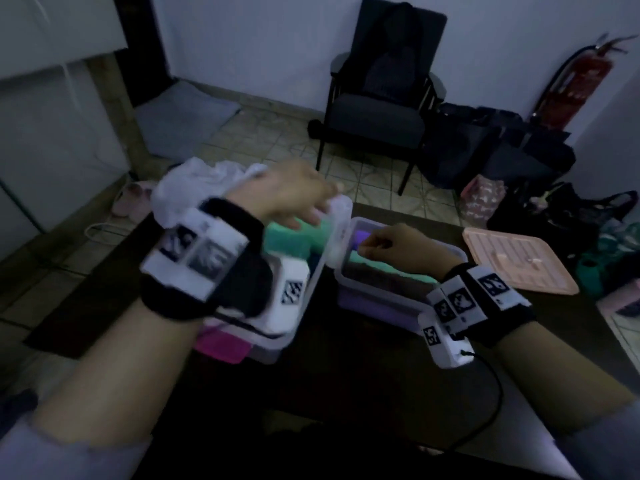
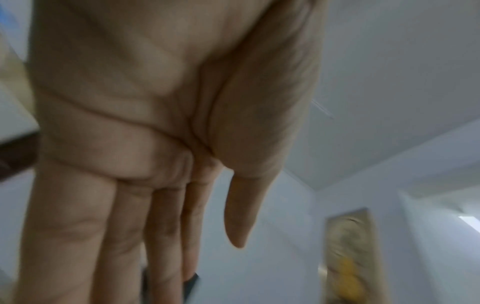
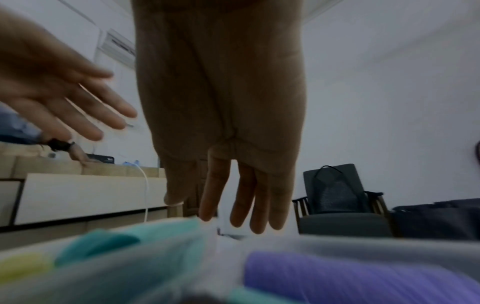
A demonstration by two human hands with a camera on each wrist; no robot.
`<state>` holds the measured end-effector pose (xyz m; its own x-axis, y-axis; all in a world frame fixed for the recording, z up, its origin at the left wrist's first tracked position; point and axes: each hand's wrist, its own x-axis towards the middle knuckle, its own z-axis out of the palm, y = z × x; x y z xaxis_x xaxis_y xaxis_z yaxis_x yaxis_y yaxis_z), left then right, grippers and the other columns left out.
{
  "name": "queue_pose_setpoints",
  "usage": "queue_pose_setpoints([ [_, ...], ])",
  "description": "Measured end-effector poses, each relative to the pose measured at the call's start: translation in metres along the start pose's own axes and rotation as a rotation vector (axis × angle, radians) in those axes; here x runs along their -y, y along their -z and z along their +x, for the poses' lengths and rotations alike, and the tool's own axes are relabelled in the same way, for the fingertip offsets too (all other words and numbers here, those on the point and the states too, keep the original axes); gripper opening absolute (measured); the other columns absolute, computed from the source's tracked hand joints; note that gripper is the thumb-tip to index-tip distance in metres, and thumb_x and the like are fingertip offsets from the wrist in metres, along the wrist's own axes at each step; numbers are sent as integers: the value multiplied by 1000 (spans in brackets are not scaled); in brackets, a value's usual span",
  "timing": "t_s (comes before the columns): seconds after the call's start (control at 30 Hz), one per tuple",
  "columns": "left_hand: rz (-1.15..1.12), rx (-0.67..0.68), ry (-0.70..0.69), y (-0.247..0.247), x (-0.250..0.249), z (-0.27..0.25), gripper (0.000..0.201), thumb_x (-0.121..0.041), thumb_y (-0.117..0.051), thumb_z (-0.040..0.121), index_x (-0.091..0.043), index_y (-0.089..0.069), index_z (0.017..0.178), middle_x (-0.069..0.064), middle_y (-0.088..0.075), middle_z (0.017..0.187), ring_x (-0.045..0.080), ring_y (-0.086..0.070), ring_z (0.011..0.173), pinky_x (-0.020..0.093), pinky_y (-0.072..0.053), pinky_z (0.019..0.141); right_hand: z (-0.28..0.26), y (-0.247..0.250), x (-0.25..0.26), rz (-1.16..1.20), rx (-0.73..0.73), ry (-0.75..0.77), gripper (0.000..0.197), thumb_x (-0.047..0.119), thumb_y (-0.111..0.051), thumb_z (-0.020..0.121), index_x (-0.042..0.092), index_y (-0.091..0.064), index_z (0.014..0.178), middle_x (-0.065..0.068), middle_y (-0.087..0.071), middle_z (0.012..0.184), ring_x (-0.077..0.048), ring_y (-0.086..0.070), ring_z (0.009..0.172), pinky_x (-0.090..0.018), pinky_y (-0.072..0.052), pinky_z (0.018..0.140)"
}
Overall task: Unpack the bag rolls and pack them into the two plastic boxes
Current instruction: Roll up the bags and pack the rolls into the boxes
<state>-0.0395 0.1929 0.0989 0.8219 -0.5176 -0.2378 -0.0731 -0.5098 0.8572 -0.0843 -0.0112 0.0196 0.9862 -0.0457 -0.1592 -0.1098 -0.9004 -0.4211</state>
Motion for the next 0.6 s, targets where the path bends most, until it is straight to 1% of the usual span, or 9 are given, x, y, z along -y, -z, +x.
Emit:
queue_pose_setpoints([
  [0.1, -80, -148, 38, 65, -6, 21, 27, -27, -45, 98, -10, -53, 117, 3, -59, 107, 19, -58, 96, 32, -45, 82, 31, 24, 29, 26, -47, 120, 24, 28, -64, 88, 11, -71, 102, -6, -69, 100, -19, -63, 95, -24, -46, 81],
  [0.17, -99, -242, 93, 98, 5, 44, 25, -22, -46, 98, -7, -53, 116, 6, -59, 109, 20, -57, 97, 33, -47, 83, 57, 41, 53, 49, -55, 167, 23, 27, -64, 88, 10, -71, 103, -6, -69, 101, -16, -62, 94, -27, -47, 87],
  [0.27, -71, -307, 202, 130, 35, 78, 14, -14, -50, 96, -2, -57, 95, 13, -61, 112, 24, -60, 90, 34, -50, 75, 101, 60, 90, 44, -66, 232, 26, 23, -62, 89, 6, -69, 107, -7, -68, 107, -10, -58, 92, -21, -43, 86],
  [0.33, -17, -304, 271, 138, 57, 99, 14, -10, -53, 94, -1, -57, 84, 17, -60, 106, 23, -59, 74, 32, -49, 68, 135, 65, 111, 13, -49, 280, 29, 24, -62, 90, 3, -68, 110, -8, -67, 111, -13, -58, 96, -21, -42, 88],
  [0.37, 10, -291, 301, 137, 67, 109, 14, -8, -54, 93, 0, -57, 83, 17, -60, 102, 21, -56, 68, 30, -48, 65, 153, 66, 121, 7, -33, 293, 30, 24, -62, 90, 4, -67, 111, -8, -67, 112, -13, -58, 97, -21, -42, 88],
  [0.43, 78, -269, 339, 134, 88, 128, 14, -11, -57, 92, 3, -59, 92, 17, -61, 100, 22, -56, 68, 30, -48, 65, 187, 64, 137, -16, -12, 313, 31, 27, -63, 89, 7, -66, 113, -7, -66, 113, -14, -59, 101, -21, -43, 88],
  [0.5, 101, -260, 347, 131, 108, 147, 28, -14, -61, 89, 6, -61, 108, 15, -63, 97, 26, -58, 76, 31, -50, 66, 220, 60, 150, -44, 10, 317, 32, 29, -63, 89, 10, -64, 115, -6, -65, 113, -17, -59, 106, -24, -44, 91],
  [0.53, 93, -259, 351, 131, 117, 155, 32, -15, -62, 88, 5, -61, 111, 14, -62, 94, 26, -59, 78, 29, -50, 64, 236, 57, 154, -64, 28, 318, 32, 29, -62, 89, 12, -63, 116, -6, -64, 114, -18, -58, 109, -26, -44, 93],
  [0.6, 100, -251, 349, 131, 134, 171, 33, -19, -65, 86, 5, -64, 109, 13, -62, 92, 24, -59, 80, 27, -50, 64, 269, 48, 159, -141, 49, 332, 34, 29, -62, 89, 14, -61, 118, -5, -63, 117, -19, -56, 112, -30, -43, 99],
])
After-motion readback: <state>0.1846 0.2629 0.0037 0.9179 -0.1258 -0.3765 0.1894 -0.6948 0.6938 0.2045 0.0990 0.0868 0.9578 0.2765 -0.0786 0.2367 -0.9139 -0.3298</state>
